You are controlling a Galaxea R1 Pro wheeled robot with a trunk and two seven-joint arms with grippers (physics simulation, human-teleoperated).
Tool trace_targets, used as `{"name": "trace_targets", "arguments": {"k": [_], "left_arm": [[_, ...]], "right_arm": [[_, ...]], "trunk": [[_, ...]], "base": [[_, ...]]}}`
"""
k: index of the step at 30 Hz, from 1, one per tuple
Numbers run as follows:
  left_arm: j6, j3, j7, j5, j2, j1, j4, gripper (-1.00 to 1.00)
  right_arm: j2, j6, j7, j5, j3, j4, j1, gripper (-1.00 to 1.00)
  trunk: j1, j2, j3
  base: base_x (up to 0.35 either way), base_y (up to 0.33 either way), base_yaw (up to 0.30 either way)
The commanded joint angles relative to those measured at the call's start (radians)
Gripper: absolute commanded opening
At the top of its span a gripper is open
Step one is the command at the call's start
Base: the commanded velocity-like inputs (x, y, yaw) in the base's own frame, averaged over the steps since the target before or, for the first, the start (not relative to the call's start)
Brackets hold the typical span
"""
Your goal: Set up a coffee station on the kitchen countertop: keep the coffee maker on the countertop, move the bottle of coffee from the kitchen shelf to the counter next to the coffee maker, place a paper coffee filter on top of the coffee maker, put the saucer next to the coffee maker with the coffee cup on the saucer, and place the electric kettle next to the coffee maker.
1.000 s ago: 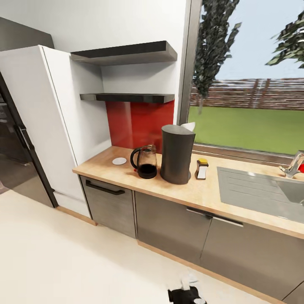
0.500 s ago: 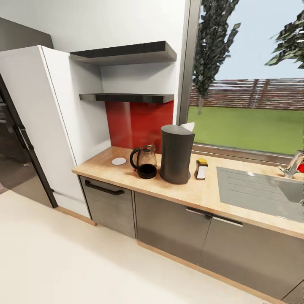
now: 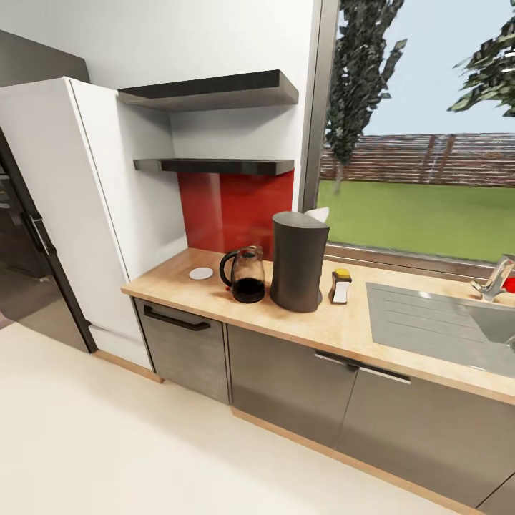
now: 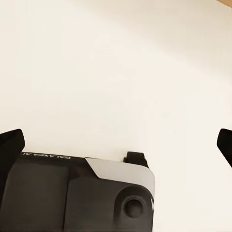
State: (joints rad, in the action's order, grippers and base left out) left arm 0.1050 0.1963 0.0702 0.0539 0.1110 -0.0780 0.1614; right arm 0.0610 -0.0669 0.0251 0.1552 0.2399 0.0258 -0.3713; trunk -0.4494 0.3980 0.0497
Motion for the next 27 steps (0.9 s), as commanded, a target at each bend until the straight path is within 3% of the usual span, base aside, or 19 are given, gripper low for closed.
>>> {"name": "trace_targets", "arguments": {"k": [1,20,27], "left_arm": [[0.001,0.006,0.001,0.006,0.0,0.0,0.001,1.0],[0.004,0.008,0.0,0.007,-0.003,0.001,0.001,1.0],[0.004,0.009,-0.001,0.007,-0.004,0.001,0.001,1.0]], "right_arm": [[0.0,-0.004,0.003,0.01,0.009,-0.001,0.0,1.0],[-0.002,-0.005,0.002,0.009,0.009,-0.001,0.009,1.0],[-0.001,-0.004,0.003,0.01,0.009,-0.001,0.009,1.0]], "trunk": [[-0.001,0.002,0.002],[-0.001,0.002,0.002],[-0.001,0.002,0.002]], "base": [[0.0,0.0,0.0],[0.0,0.0,0.0],[0.17,0.168,0.0]]}}
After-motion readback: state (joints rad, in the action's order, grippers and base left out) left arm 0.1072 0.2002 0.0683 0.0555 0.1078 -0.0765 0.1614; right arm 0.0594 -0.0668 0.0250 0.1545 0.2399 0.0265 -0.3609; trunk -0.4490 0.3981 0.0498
